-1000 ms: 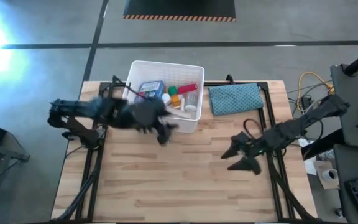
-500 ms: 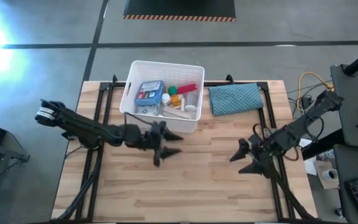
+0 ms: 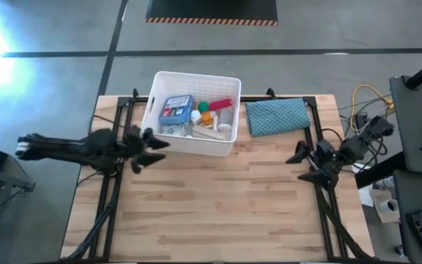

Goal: Pick & place medical supplies in basket/bin
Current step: Return to Home Position

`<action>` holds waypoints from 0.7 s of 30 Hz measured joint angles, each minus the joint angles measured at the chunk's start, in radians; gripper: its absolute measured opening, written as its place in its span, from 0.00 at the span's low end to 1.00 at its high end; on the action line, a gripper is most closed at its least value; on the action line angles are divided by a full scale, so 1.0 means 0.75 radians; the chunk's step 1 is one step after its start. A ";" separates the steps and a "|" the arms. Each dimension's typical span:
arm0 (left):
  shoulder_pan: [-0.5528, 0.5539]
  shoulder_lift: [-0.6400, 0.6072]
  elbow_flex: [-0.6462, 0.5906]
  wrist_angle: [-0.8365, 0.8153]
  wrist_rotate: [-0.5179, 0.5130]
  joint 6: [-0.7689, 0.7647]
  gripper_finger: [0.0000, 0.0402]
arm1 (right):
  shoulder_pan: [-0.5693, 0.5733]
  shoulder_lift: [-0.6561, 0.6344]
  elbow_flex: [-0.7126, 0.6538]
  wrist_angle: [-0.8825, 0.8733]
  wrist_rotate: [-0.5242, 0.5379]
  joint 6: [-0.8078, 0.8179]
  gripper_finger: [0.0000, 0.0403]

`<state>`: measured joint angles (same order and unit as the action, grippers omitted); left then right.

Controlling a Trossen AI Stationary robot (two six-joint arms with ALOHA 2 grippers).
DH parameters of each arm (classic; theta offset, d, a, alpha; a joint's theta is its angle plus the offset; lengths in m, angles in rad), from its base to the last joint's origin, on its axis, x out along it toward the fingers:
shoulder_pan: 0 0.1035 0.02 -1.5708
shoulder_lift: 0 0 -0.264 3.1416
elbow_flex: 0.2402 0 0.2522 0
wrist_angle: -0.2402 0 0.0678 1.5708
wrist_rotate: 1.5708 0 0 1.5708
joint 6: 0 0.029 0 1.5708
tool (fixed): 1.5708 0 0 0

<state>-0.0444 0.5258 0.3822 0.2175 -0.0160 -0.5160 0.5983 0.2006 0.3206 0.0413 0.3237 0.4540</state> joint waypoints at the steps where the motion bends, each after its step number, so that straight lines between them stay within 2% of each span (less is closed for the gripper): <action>1: 0.000 -0.050 -0.022 -0.028 -0.017 0.000 0.65 | 0.001 -0.033 -0.019 -0.013 0.030 -0.028 0.81; 8: 0.001 -0.345 -0.179 -0.042 -0.032 0.035 0.65 | 0.000 -0.213 -0.109 -0.001 0.278 -0.237 0.81; 10: 0.000 -0.431 -0.245 -0.052 -0.062 0.035 0.65 | 0.000 -0.267 -0.124 0.004 0.278 -0.289 0.81; 13: 0.001 -0.565 -0.372 -0.057 -0.137 -0.016 0.65 | -0.003 -0.268 -0.152 0.080 0.286 -0.319 0.81; 16: 0.002 -0.696 -0.491 -0.054 -0.155 -0.067 0.65 | -0.004 -0.247 -0.219 0.221 0.269 -0.310 0.81; 21: 0.013 -0.673 -0.430 -0.287 -0.195 -0.015 0.65 | -0.004 -0.252 -0.397 0.532 0.224 -0.332 0.81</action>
<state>-0.0349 0.0213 0.0600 0.0022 -0.1620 -0.5273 0.5953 0.0118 0.0228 0.4403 0.4919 0.2051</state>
